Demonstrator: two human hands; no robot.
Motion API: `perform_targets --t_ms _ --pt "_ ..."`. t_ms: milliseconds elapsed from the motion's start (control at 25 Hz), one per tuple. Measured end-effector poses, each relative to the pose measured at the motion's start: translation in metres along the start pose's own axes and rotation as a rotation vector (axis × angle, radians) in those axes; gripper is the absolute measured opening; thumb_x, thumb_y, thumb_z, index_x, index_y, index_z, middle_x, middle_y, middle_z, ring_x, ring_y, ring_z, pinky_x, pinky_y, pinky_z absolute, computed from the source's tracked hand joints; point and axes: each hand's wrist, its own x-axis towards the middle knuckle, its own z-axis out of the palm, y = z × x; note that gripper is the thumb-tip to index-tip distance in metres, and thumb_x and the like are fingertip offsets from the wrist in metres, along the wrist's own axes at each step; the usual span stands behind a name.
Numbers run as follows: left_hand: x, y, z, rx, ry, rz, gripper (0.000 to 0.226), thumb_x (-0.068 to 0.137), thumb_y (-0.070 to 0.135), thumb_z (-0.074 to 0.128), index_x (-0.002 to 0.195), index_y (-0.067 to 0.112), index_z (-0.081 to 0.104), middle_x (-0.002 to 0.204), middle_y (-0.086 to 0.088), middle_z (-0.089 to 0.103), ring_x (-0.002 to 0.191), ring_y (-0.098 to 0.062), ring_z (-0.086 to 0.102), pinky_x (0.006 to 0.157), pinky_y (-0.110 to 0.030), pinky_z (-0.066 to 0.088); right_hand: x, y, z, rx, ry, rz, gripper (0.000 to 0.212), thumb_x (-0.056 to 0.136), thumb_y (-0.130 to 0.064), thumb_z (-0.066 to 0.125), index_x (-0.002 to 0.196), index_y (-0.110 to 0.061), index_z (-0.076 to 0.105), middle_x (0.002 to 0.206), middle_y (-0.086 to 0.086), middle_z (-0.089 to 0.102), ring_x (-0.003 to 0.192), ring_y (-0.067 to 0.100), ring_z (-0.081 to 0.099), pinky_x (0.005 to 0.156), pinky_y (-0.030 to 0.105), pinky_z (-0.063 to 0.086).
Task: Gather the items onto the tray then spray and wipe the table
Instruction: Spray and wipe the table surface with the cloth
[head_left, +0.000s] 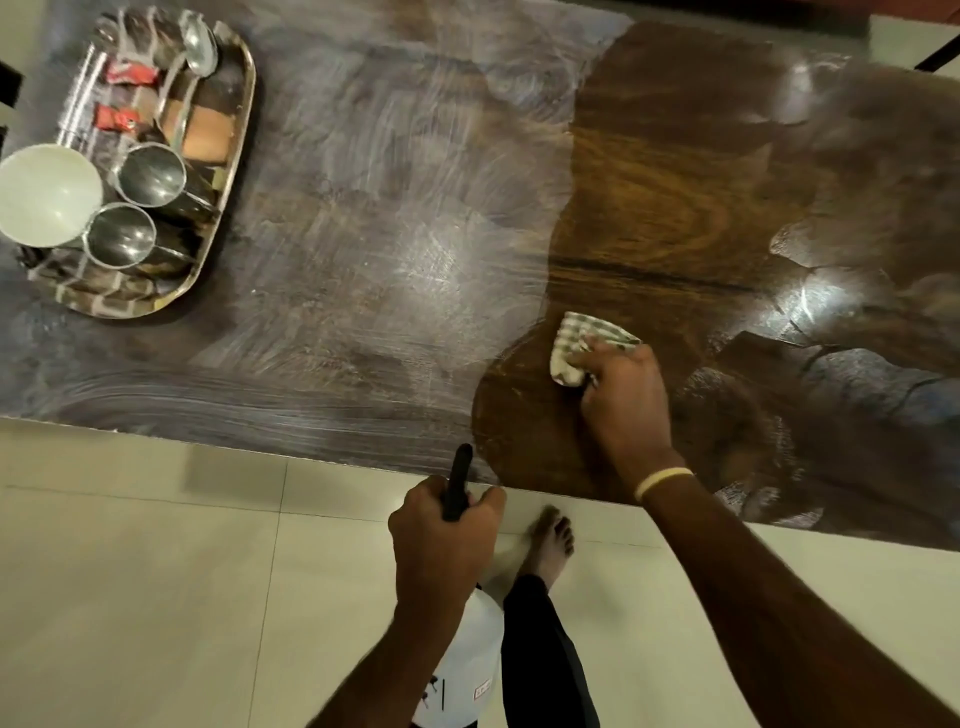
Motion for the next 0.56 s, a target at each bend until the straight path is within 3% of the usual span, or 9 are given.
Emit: perform_targets --t_ms 120,240,320,400,480,560 --pt "-0.004 0.004 -0.004 -0.028 0.042 -0.001 0.026 0.077 0.025 0.077 0.066 0.006 0.063 0.058 0.0 0.06 0.057 -0.017 0.057 0.064 -0.03 0.046 -0.024 -0.062 0.026 0.051 -0.089 -0.244 0.042 0.085 -0.002 0.061 0.121 -0.021 0.067 0.138 0.003 0.056 0.116 0.029 0.049 0.093 0.039 0.051" --pt "-0.006 0.01 -0.013 -0.044 0.066 0.024 0.027 0.075 0.03 0.077 0.06 0.012 0.064 0.055 0.002 0.063 0.056 -0.017 0.059 0.058 -0.031 0.049 -0.102 -0.049 0.029 0.113 -0.317 -0.479 0.035 0.093 -0.017 0.062 0.126 -0.028 0.064 0.123 -0.016 0.057 0.108 0.007 0.047 0.089 0.03 0.049" --pt "-0.004 0.008 -0.016 -0.047 0.065 0.035 0.026 0.076 0.028 0.077 0.064 0.009 0.064 0.057 0.002 0.063 0.053 -0.014 0.058 0.052 -0.026 0.046 -0.115 -0.015 0.013 0.054 -0.242 -0.444 0.042 0.083 -0.008 0.069 0.119 -0.028 0.069 0.126 -0.016 0.061 0.106 0.015 0.052 0.082 0.038 0.055" --pt "-0.002 0.005 -0.016 -0.032 0.07 0.044 0.027 0.077 0.025 0.076 0.068 0.003 0.063 0.058 -0.002 0.063 0.051 -0.011 0.054 0.048 -0.021 0.041 -0.087 0.014 0.011 0.01 -0.118 -0.273 0.051 0.073 0.006 0.064 0.113 -0.024 0.072 0.134 -0.003 0.061 0.099 0.028 0.052 0.075 0.043 0.057" --pt "-0.002 0.002 -0.012 -0.032 0.054 0.062 0.026 0.078 0.023 0.076 0.07 0.002 0.062 0.058 -0.002 0.062 0.048 -0.01 0.053 0.047 -0.018 0.041 -0.042 0.001 0.012 -0.004 -0.028 -0.102 0.05 0.075 0.009 0.058 0.114 -0.019 0.072 0.135 0.003 0.06 0.103 0.034 0.05 0.085 0.045 0.054" --pt "-0.005 0.004 -0.01 -0.056 0.025 0.066 0.026 0.078 0.021 0.077 0.068 0.002 0.062 0.055 0.0 0.06 0.046 -0.01 0.053 0.049 -0.022 0.045 -0.025 -0.048 0.02 -0.011 -0.038 -0.146 0.047 0.079 0.005 0.057 0.118 -0.018 0.07 0.139 0.006 0.058 0.11 0.036 0.049 0.09 0.042 0.049"
